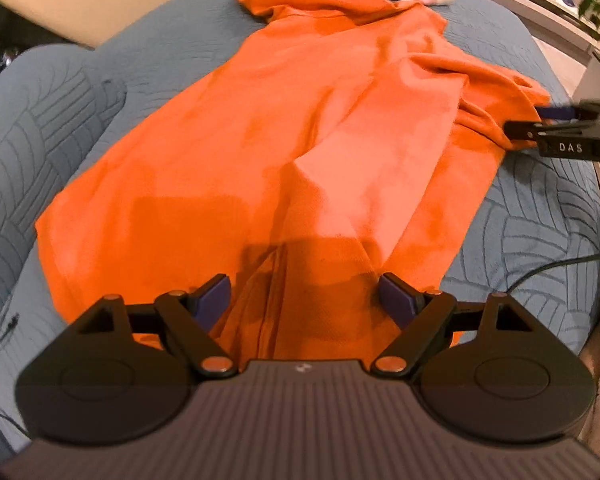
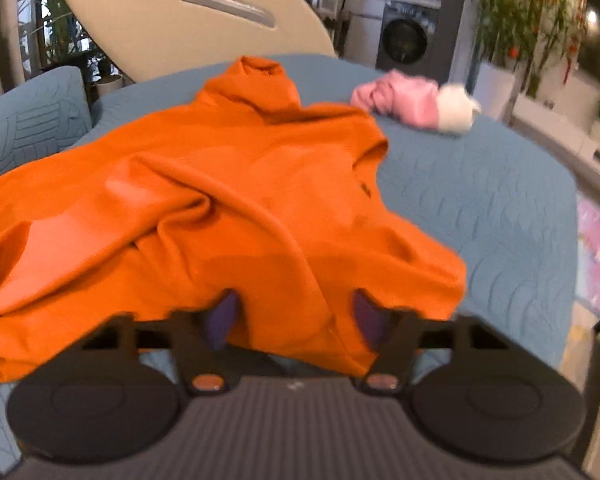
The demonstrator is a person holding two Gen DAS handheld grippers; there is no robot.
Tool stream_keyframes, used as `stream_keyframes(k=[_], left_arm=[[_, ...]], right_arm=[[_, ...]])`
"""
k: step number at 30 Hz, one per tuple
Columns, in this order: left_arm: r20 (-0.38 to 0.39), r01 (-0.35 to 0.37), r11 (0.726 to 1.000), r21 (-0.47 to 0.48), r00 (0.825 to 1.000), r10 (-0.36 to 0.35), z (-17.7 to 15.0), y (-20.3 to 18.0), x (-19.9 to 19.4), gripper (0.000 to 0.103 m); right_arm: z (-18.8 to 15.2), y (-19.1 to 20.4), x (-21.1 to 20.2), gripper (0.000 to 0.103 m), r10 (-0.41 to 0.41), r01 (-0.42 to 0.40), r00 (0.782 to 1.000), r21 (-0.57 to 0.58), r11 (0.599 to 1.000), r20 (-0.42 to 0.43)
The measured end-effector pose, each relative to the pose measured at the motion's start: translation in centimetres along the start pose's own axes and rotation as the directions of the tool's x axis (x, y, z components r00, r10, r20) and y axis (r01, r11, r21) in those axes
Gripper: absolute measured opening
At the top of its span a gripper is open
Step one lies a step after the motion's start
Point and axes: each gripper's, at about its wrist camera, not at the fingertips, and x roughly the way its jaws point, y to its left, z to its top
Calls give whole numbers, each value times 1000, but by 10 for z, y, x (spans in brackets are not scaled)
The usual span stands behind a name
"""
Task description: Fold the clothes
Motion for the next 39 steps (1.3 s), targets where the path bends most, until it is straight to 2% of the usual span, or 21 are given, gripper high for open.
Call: stream_keyframes(k=[1,3,4,7,10,15,17,18,19,21,24,26,28,33,35,37,39], left_arm=[[-3,-3,1000,-6,1000,3,0,1,0,83],[-6,-18,1000,-4,1000,18,1,1,1,83],[-8,-28,1000,2,1000,28,0,-1,1,83],[-17,-69,997,40,997,69,2,-9,6,83],[-22,-94,993,66,995,95,2,-14,8,83],[-36,-100,992,71,994,103,0,-12,11,83],[-39,-98,993,68,994,101,-1,-10,11,83],[-39,-98,993,67,994,101,-1,-10,11,84],[-39,-97,993,66,994,100,-1,-10,11,84],[-39,-96,993,63,994,99,-1,-9,11,84],[-32,-103,992,67,994,105,-1,-10,10,83],[-27,-108,991,74,994,110,-1,-11,9,83],[-23,-114,990,81,993,116,-1,-12,8,83],[-12,-124,988,90,992,125,-2,-13,7,83],[-10,-124,988,87,992,126,-2,-13,6,83],[-7,-123,989,84,992,124,-2,-12,6,83],[-5,-124,989,84,992,125,-2,-12,6,83]], right_arm=[[-2,-7,-9,15,20,-20,1000,24,1000,-3],[-1,-20,-27,12,21,-21,1000,8,1000,18],[5,-17,-34,12,-2,4,999,-32,999,49],[24,-16,-48,8,-83,90,988,-46,995,131],[53,-27,-41,8,-186,191,967,-12,982,172],[76,-28,5,9,-289,302,944,-67,951,162],[81,-26,33,15,-332,347,933,-99,933,139],[80,-25,45,28,-356,367,928,-105,924,109],[80,-27,57,36,-370,377,926,-96,921,78],[76,-31,64,37,-346,347,936,-10,938,59],[74,-40,53,48,-284,271,953,121,955,103],[62,-36,36,51,-262,243,957,147,959,128],[49,-31,18,62,-233,210,962,158,965,142],[16,-4,-24,63,-142,118,969,127,985,200],[7,8,-36,68,-102,81,968,103,991,228],[-6,20,-44,80,-68,56,968,55,997,241],[-24,31,-51,81,-40,41,966,2,999,255]])
